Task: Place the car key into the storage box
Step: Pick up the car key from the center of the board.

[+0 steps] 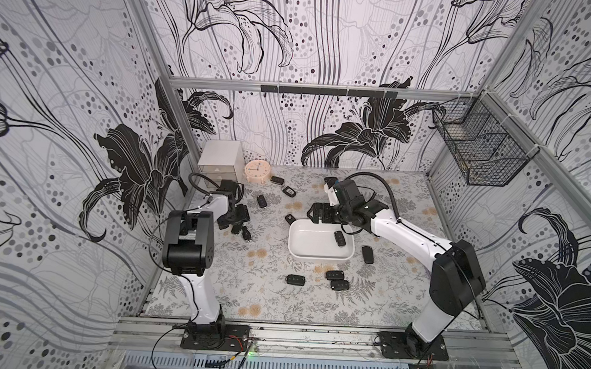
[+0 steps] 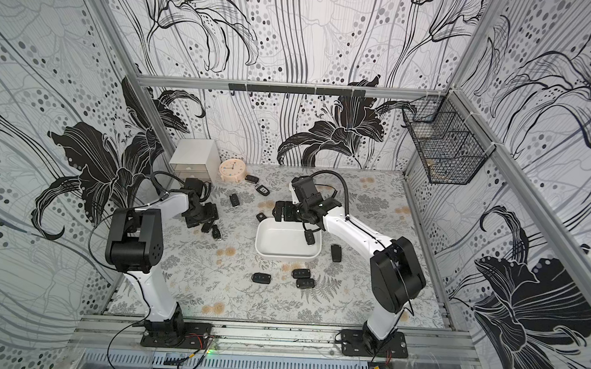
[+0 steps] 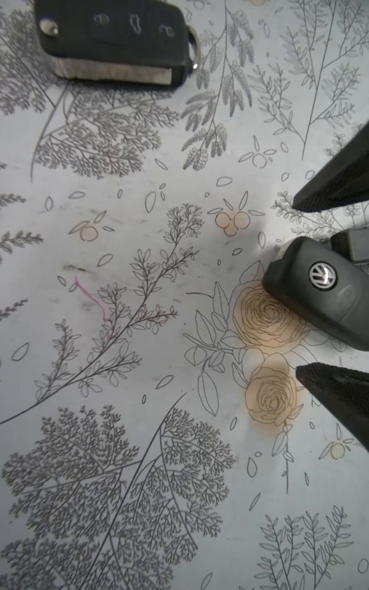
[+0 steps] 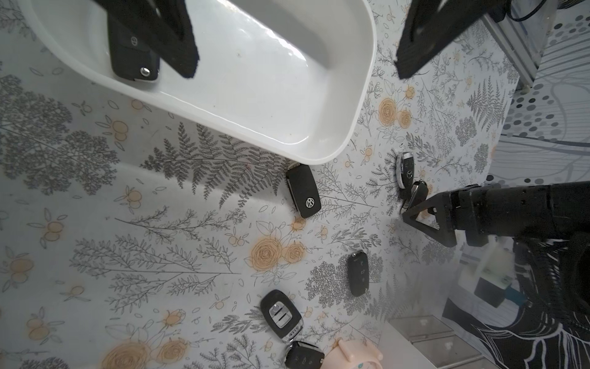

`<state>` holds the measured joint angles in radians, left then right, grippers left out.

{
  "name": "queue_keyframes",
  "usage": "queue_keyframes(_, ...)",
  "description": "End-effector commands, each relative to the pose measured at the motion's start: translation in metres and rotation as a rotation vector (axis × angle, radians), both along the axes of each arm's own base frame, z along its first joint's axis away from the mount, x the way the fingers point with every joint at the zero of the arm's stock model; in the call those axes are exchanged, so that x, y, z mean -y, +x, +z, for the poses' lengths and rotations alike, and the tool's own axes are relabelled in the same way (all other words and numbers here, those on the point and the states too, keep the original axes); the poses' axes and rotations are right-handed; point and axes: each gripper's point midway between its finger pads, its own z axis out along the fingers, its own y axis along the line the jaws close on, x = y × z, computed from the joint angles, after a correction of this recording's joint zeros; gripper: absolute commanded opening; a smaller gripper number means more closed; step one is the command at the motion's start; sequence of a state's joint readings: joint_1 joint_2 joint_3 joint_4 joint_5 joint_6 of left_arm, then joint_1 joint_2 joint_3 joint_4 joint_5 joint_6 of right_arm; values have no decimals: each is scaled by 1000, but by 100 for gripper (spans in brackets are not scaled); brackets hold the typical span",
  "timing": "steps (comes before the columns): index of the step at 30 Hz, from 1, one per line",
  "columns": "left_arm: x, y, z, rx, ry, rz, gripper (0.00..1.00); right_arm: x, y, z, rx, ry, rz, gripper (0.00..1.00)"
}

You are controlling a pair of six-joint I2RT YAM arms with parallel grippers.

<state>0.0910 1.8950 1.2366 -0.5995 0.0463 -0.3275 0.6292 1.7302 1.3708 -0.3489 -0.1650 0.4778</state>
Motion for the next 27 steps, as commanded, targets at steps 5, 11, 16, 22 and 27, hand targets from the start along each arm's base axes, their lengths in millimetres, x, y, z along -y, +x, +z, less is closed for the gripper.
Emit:
queue_keyframes(5, -1, -23, -17, -68, 1, -7, 76, -6, 3, 2, -1, -8, 8, 100)
queue_keyframes(11, -7, -22, -19, -82, 30, -2, 63, -11, 2, -3, -19, 6, 24, 100)
queue_keyframes(16, -7, -18, -22, -84, 29, -4, 47, -12, 1, -4, -27, 11, 33, 100)
queue_keyframes(22, -12, -17, -5, -48, 60, 11, 25, -11, -2, -6, -36, 12, 34, 100)
queue_keyframes(27, -10, -17, 22, 0, 58, 34, 24, -11, -3, -5, -33, 17, 36, 100)
